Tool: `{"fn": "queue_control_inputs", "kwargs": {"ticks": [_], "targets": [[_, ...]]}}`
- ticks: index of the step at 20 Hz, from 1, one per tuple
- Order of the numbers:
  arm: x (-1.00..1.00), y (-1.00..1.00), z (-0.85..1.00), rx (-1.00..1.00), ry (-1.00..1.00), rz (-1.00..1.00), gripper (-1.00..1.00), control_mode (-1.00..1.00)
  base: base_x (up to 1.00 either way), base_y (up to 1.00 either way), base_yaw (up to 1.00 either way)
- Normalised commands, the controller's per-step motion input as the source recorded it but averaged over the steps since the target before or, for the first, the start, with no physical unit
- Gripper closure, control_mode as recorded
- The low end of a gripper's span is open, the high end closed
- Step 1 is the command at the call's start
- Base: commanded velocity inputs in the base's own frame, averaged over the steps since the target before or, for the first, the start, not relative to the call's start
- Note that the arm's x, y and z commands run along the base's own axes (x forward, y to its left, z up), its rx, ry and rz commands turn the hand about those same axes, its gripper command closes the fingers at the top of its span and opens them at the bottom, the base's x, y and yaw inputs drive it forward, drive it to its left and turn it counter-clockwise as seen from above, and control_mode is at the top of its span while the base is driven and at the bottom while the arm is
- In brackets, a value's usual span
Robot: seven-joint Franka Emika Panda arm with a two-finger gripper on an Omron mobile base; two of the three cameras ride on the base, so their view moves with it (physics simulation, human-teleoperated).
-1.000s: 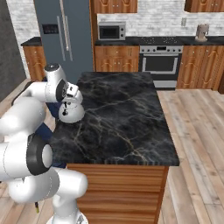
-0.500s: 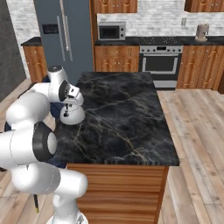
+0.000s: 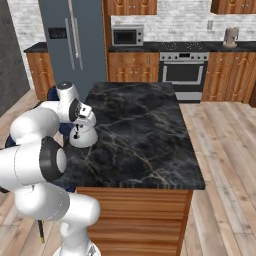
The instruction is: The kettle is done boiling. Turn off the stove, then wait for 300 timesteps before moving the kettle to the dining table.
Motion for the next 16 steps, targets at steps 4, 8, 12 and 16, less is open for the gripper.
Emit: {"fn": "queue_control_inputs", "kwargs": {"ticks": [4,8,12,16], "targets": [[0.0,0.0,-0.3,0.0,0.0,0.0,1.0,-1.0,0.0,0.0,0.0],[0.0,0.0,-0.37,0.0,0.0,0.0,1.0,-1.0,0.0,0.0,0.0],[0.05,0.0,-0.28,-0.02,0.0,0.0,1.0,-1.0,0.0,0.0,0.0],[0.06,0.0,-0.27,-0.02,0.0,0.0,1.0,-1.0,0.0,0.0,0.0]]}}
